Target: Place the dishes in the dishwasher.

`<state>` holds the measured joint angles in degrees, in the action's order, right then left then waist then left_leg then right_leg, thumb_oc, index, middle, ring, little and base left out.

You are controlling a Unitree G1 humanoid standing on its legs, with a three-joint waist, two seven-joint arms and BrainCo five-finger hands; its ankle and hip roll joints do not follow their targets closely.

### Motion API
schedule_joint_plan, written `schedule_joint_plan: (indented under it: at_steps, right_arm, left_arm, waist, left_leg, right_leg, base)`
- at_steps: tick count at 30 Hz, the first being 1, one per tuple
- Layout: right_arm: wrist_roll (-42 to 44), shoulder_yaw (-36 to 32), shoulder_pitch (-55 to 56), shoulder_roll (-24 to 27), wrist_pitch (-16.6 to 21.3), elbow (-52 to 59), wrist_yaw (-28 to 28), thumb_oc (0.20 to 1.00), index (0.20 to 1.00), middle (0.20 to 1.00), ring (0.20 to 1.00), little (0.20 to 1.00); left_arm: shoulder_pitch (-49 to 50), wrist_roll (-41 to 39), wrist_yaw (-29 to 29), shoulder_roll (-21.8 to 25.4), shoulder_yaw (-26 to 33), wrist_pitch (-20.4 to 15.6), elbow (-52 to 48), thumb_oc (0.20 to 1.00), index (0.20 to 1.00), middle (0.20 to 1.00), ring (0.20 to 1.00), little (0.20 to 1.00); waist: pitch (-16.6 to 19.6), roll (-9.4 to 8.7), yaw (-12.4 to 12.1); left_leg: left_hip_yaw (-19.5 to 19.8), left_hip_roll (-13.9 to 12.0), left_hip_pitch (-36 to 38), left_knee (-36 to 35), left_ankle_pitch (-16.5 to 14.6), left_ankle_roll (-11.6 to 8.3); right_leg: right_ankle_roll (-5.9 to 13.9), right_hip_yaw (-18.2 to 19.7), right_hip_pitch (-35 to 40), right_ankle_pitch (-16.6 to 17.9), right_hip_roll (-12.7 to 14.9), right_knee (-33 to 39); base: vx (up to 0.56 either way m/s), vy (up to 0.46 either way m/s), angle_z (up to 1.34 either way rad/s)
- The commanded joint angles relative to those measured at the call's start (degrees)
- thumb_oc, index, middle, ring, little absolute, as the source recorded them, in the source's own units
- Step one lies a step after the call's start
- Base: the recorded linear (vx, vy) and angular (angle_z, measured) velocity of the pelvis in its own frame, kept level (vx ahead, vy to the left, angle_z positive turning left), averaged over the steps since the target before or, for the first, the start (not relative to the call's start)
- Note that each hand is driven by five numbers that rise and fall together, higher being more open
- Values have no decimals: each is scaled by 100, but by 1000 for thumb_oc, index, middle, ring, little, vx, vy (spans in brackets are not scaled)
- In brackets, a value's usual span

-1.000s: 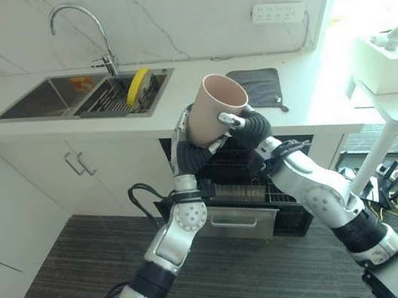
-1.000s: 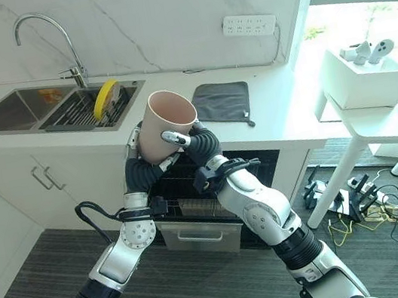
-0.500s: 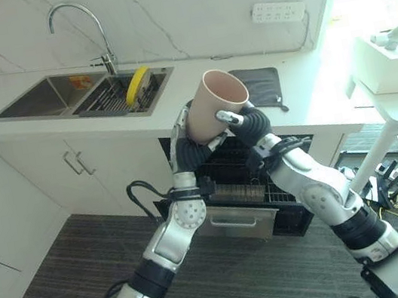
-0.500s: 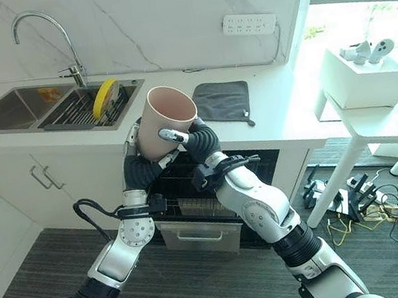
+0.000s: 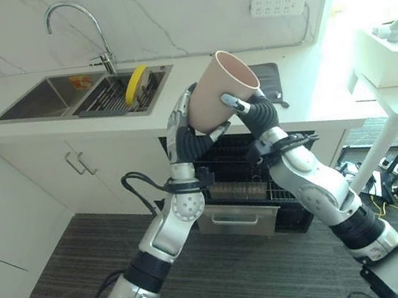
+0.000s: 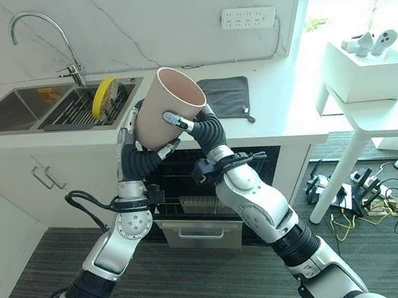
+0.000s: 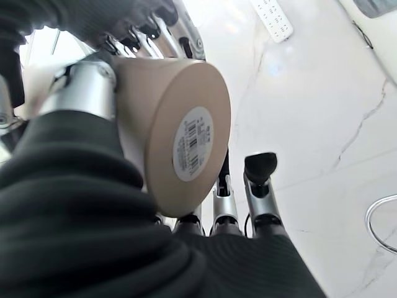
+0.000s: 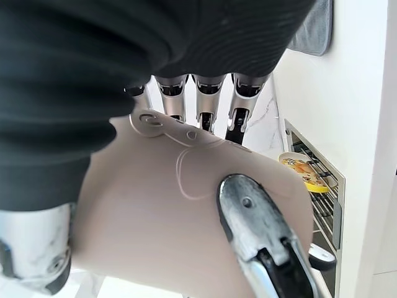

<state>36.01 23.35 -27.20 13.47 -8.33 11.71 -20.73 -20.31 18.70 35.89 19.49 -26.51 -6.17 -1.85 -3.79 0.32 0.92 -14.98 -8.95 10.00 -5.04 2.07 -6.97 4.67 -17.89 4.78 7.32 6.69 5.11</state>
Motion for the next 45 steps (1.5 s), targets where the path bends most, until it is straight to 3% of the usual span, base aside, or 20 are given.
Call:
schedule_joint_plan:
  at_steps: [1,5,6,7,11,13,16,17,18,19,20,23,26,30,34,38,40,45]
  right_arm:
    - [-81,-171,-847,-248,490,312,-118,200,200,200,200,200]
    - [-79,-181,-842,-266,504,309,-75,200,200,200,200,200]
    - [-75,-183,-832,-265,524,301,-70,200,200,200,200,200]
    - [-73,-191,-816,-247,526,318,-65,200,200,200,200,200]
    - [-630,-320,-654,-91,504,433,23,200,200,200,200,200]
    - [-902,-567,-442,180,453,733,135,200,200,200,200,200]
    - [-1006,-882,-121,461,493,1046,235,200,200,200,200,200]
    - [-957,-1037,-25,669,522,1178,274,200,200,200,200,200]
    - [-947,-1141,60,837,624,1246,337,200,200,200,200,200]
    - [-966,-1189,43,958,777,1234,400,200,200,200,200,200]
    - [-1001,-1214,24,998,869,1177,449,200,200,200,200,200]
    - [-890,-1558,585,1147,1061,1401,761,200,200,200,200,200]
    - [-829,-1802,1023,1273,1199,1378,887,200,200,200,200,200]
    - [-882,-2059,1316,1409,1155,1358,1003,200,200,200,200,200]
    - [-944,-2226,1310,1633,1054,1219,976,200,200,200,200,200]
    - [-1015,-2290,890,1832,1032,985,1062,200,200,200,200,200]
    - [-936,-2231,576,1984,970,910,1075,200,200,200,200,200]
    - [-999,-2176,190,2009,951,757,1158,200,200,200,200,200]
  left_arm:
    - [-642,212,-134,212,-461,-535,-337,200,200,200,200,200]
    - [-598,-256,-534,159,-484,-599,-413,200,200,200,200,200]
    - [-585,-387,-632,154,-500,-542,-409,758,758,758,758,758]
    - [-564,-481,-661,162,-499,-495,-403,1000,1000,1000,1000,1000]
    - [-486,-787,-901,219,-389,-596,-411,1000,1000,1000,1000,1000]
    - [-413,-992,-1288,268,-282,-517,-573,1000,1000,1000,1000,1000]
    - [-239,-1333,-1541,346,-98,-528,-699,1000,1000,1000,1000,1000]
    - [-139,-1542,-1589,348,-6,-549,-826,1000,1000,1000,1000,1000]
    - [-37,-1608,-1593,348,70,-574,-877,1000,1000,1000,1000,1000]
    - [-54,-1705,-1558,365,139,-587,-801,1000,1000,1000,1000,1000]
    - [-89,-1711,-1563,376,190,-628,-733,1000,1000,1000,1000,1000]
    - [-11,-1738,-1725,577,520,-520,-863,1000,1000,1000,1000,1000]
    - [6,-1900,-1911,783,790,-427,-1002,1000,1000,1000,1000,1000]
    - [141,-2050,-2074,885,1089,-402,-1072,1000,1000,1000,1000,1000]
    - [192,-2078,-2357,1088,1288,-37,-938,1000,1000,1000,1000,1000]
    - [-78,-2727,-2815,1456,1414,414,-778,1000,1000,1000,1000,1000]
    - [-284,-2902,-2767,1695,1438,578,-687,1000,1000,1000,1000,1000]
    - [-646,-2530,-2829,1923,1465,902,-654,1000,1000,1000,1000,1000]
  waist:
    - [-14,-102,-59]
    - [-15,-87,-58]
    - [-16,-79,-57]
    - [-17,-75,-49]
    - [-1,-72,-25]
    - [10,-67,42]
    - [-31,-54,148]
    - [-228,-155,113]
    - [-372,-168,37]
    - [-501,-165,41]
    - [-540,-142,107]
    - [-724,-89,144]
    - [-776,-192,143]
    - [-816,-231,130]
    - [-982,-241,62]
    - [-1398,-208,62]
    - [-1694,-159,131]
    - [-2007,-104,241]
  left_leg:
    - [-256,-265,110,4,-404,66]
    - [-267,-273,102,4,-395,66]
    - [-279,-279,100,4,-386,64]
    - [-288,-282,101,4,-381,62]
    - [-370,-339,75,4,-320,45]
    - [-454,-385,54,4,-278,35]
    - [-633,-269,159,4,-221,63]
    - [-388,-116,-165,907,-497,84]
    - [33,-192,-582,1064,-369,2]
    - [133,-361,-707,691,-170,-53]
    - [-88,-422,-605,588,-156,-13]
    - [93,-286,-503,501,-203,71]
    - [-15,-201,-449,442,-277,130]
    - [-67,-171,-532,593,-347,170]
    - [10,-245,-954,1109,-427,123]
    - [136,-397,-1717,1834,-505,16]
    - [169,-500,-2130,2249,-572,-1]
    - [323,-613,-2874,3115,-907,74]
  right_leg:
    - [442,-111,501,-701,473,-11]
    - [433,-118,499,-709,464,-11]
    - [431,-125,499,-709,463,-11]
    - [428,-123,499,-709,459,-11]
    - [415,-197,519,-720,445,-11]
    - [377,-241,531,-745,394,-11]
    - [280,-158,568,-806,237,-11]
    - [165,73,583,-841,247,-150]
    - [167,306,581,-925,233,-281]
    - [242,410,521,-1021,269,-378]
    - [236,304,399,-1045,300,-465]
    - [410,292,-11,-1103,440,-1082]
    - [576,211,-86,-954,556,-994]
    - [572,223,-2,-913,554,-858]
    - [504,278,-86,-1002,553,-987]
    - [384,389,-589,-1190,575,-1434]
    - [294,499,-1103,-1345,621,-1955]
    - [208,716,-2117,-1656,758,-3122]
  base:
    - [0,0,0]
    - [0,0,0]
    - [-3,-36,0]
    - [2,-46,0]
    - [15,-103,1]
    - [12,-177,7]
    - [54,-110,16]
    - [22,11,12]
    - [-1,118,8]
    - [-7,245,10]
    - [4,262,-14]
    - [67,221,-58]
    - [30,59,-43]
    - [38,20,10]
    - [-19,-33,5]
    - [-231,-35,-7]
    - [-264,57,-14]
    - [-133,48,-3]
